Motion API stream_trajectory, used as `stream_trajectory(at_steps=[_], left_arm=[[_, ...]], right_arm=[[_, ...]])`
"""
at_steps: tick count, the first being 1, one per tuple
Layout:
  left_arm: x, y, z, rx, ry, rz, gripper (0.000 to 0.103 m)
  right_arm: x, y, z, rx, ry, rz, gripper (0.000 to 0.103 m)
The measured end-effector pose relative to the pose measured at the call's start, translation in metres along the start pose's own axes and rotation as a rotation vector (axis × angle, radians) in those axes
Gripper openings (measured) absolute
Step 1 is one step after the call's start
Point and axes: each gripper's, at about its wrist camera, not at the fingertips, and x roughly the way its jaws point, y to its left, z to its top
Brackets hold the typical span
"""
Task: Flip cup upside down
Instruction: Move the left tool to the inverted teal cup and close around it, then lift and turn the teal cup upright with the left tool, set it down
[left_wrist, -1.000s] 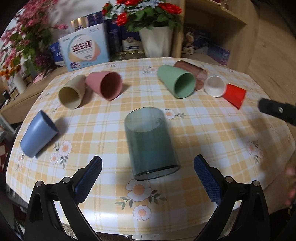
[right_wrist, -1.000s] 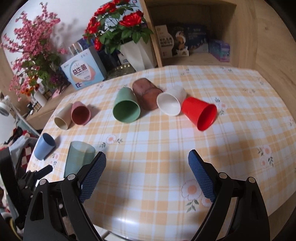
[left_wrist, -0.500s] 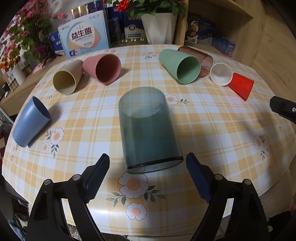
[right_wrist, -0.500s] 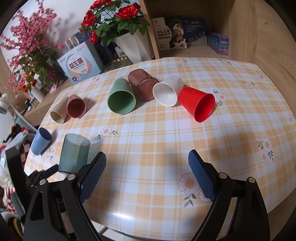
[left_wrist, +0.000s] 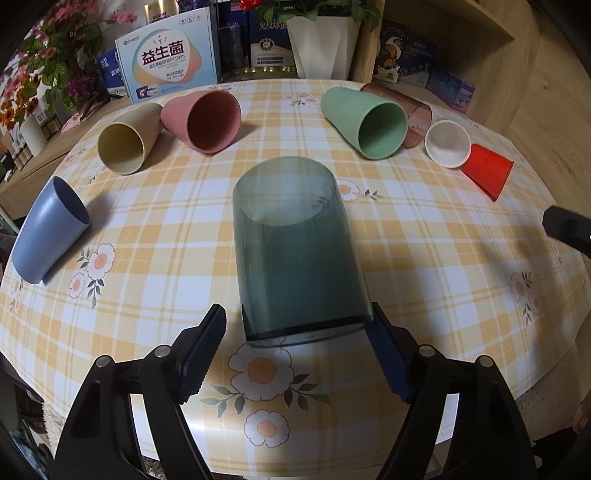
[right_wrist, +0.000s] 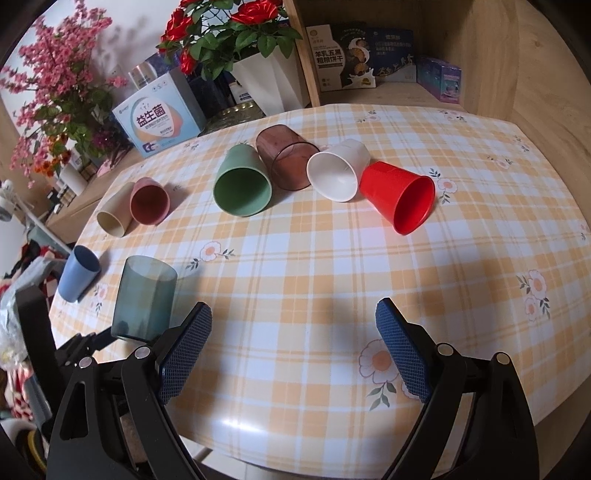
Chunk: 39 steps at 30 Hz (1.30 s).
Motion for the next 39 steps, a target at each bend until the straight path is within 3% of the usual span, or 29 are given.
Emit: stream_trajectory(at_steps=[2, 4, 5, 12, 39], left_arm=[[0.001, 0.001, 0.000, -0.005, 0.001, -0.004, 0.073], [0.001, 0.001, 0.001, -0.007, 0.002, -0.034, 0.063], [0.001, 0.001, 0.001, -0.006, -0.002, -0.036, 0.062], [-0.020, 0.014, 0.008, -0.030, -0.047, -0.070, 0.061], [-0.042, 0.036, 0.033, -0.061, -0.008, -0.044, 0.061]], right_arm=[[0.001, 0.001, 0.000, -0.002, 0.004, 0.000, 0.087], [0.002, 0.000, 0.000, 0.001, 0.009, -0.001, 0.087], [0.002, 0.000, 0.000, 0.002, 0.010, -0.001, 0.087], [0.000, -0.002, 0.001, 0.013, 0.006, -0.007, 0.087], [0.002, -0.004, -0.002, 0.032, 0.024, 0.009, 0.087]])
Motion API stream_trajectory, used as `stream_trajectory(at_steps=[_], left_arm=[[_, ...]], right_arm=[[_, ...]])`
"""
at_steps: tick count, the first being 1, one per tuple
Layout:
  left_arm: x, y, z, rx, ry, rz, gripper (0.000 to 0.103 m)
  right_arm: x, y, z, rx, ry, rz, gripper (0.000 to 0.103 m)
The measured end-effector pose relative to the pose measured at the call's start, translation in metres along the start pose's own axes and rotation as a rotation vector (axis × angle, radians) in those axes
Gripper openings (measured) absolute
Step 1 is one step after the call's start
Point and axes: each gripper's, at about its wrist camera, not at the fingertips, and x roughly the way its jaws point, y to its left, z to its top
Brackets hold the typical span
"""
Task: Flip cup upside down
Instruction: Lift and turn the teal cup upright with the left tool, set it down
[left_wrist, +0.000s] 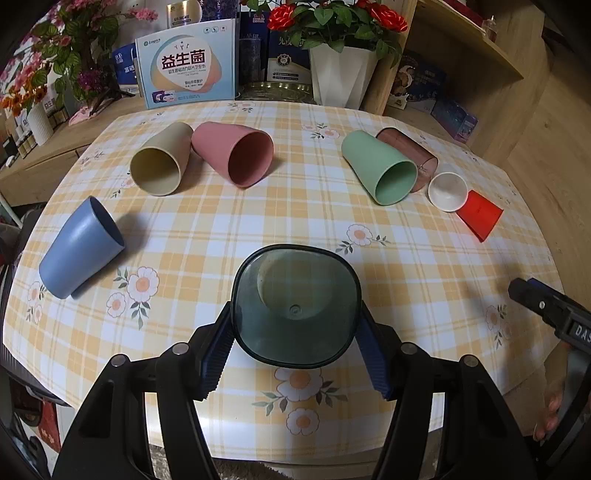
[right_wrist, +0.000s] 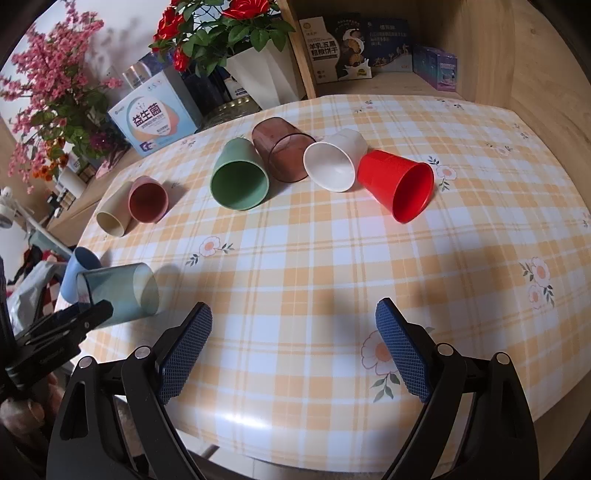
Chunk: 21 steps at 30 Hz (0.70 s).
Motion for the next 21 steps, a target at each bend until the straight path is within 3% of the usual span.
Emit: stream_trajectory(at_steps=[21], left_arm=[[0.024, -0.008, 0.028, 0.030, -0.021, 0.034, 0.061]], right_arm=[[0.002, -0.004, 0.002, 0.004, 0.007, -0.021, 0.087]])
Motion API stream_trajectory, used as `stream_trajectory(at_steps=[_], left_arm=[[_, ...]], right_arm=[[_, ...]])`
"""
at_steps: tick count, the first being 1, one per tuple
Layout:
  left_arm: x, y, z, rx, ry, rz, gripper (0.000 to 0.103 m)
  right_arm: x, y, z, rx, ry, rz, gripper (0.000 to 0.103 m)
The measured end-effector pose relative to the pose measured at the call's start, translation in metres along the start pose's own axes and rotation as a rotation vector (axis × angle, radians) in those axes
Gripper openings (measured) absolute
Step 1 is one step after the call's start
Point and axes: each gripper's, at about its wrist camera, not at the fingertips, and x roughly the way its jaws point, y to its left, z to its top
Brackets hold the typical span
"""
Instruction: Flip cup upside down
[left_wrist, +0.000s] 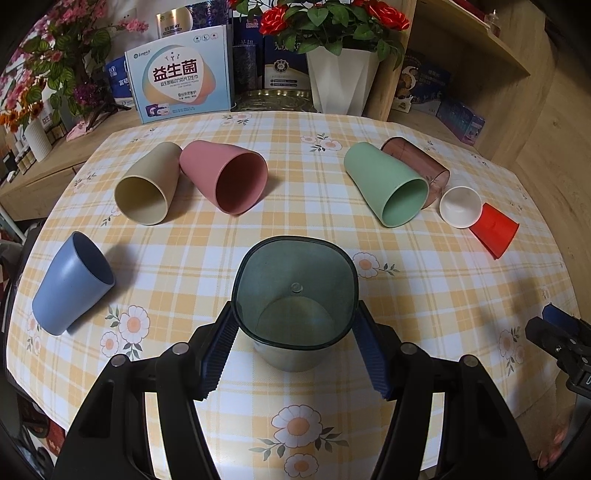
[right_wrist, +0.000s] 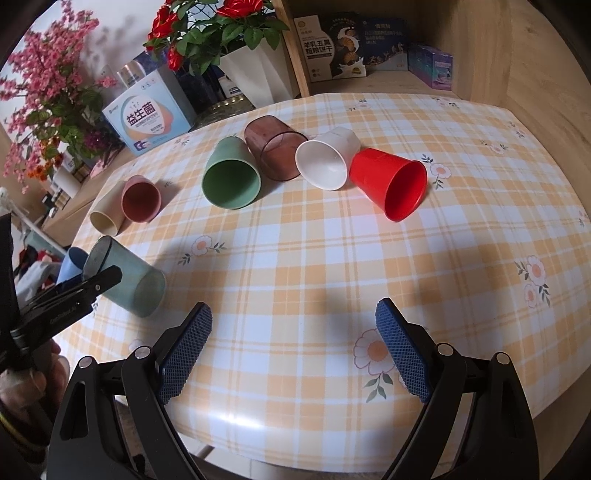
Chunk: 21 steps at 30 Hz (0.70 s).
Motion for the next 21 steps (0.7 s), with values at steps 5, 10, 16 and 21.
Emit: stream_trajectory(at_steps=[5, 10, 16, 21], left_arm=[[0.000, -0.001, 0.000, -0.003, 0.003, 0.005, 0.061], [0.000, 0.001, 0.001, -0.011, 0.008, 0.003, 0.061], [-0.005, 0.001, 0.004, -0.012, -0.005, 0.009, 0.072], [-0.040, 0.001, 0.017, -0.014, -0.099, 0.005, 0.091]], right_arm=[[-0.002, 0.001, 0.000, -0.008, -0.007, -0.007, 0.087], [-0.007, 0.002, 0.002, -0.012, -0.017, -0.019, 0.087], [-0.023, 0.005, 0.010, -0.026, -0.050, -0.037, 0.087], [-0.054, 0.006, 0.026, -0.042, -0.113, -0.055, 0.087]])
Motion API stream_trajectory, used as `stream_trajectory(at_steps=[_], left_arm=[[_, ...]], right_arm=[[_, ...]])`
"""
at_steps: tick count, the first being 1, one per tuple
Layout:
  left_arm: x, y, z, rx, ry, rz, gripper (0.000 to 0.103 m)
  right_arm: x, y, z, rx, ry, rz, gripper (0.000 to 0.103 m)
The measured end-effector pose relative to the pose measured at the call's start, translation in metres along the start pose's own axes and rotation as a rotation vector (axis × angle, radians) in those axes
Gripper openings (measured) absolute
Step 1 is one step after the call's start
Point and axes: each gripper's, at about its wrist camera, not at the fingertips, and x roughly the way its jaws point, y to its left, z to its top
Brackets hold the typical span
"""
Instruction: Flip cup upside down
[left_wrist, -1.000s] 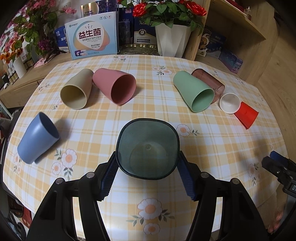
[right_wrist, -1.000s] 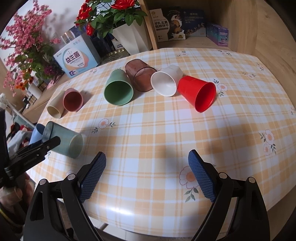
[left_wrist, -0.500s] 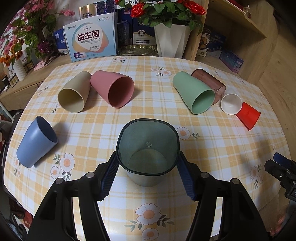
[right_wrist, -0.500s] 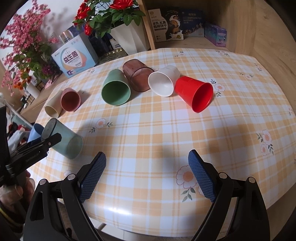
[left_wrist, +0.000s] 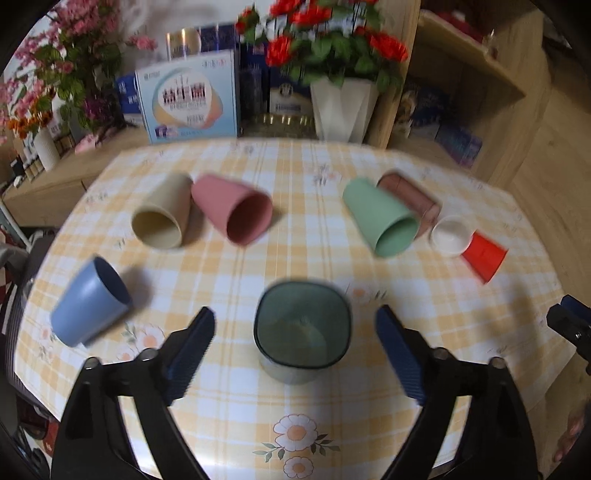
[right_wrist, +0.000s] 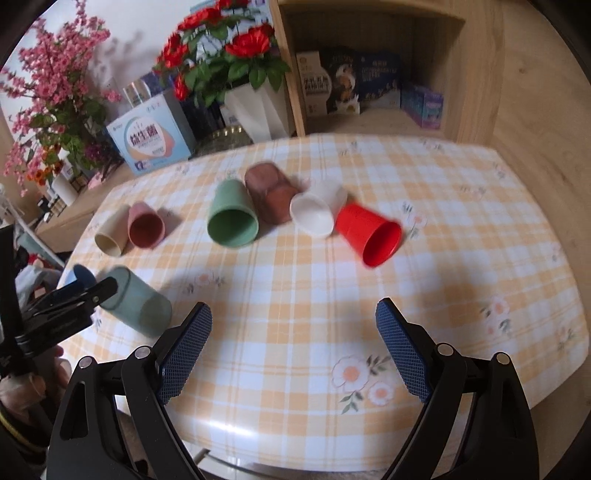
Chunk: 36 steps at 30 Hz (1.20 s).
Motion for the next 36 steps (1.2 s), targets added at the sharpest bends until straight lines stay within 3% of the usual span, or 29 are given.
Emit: stream_trajectory(at_steps=[3, 8, 15, 22, 36], left_arm=[[-0.031, -0.002, 0.015, 0.015, -0.074, 0.012, 0.097], [-0.090, -0.006, 0.035, 0.030, -0.203, 0.032, 0.097], [-0.154, -0.012, 0.040, 0.042, -0.329, 0.043, 0.097], [-0.184, -0.016, 0.031, 0.029, -0.398, 0.053, 0.097], [-0.197, -0.021, 0.030, 0.044, -0.421, 0.072, 0.097]], right_arm=[[-0.022, -0.001, 0.011, 0.001, -0.046, -0.005, 0.087], [-0.066, -0.001, 0.029, -0.008, -0.156, -0.031, 0.087], [-0.120, -0.001, 0.042, -0.017, -0.298, -0.064, 0.087], [-0.140, 0.003, 0.042, -0.035, -0.348, -0.073, 0.087], [-0.140, 0.007, 0.042, -0.045, -0.350, -0.080, 0.087]])
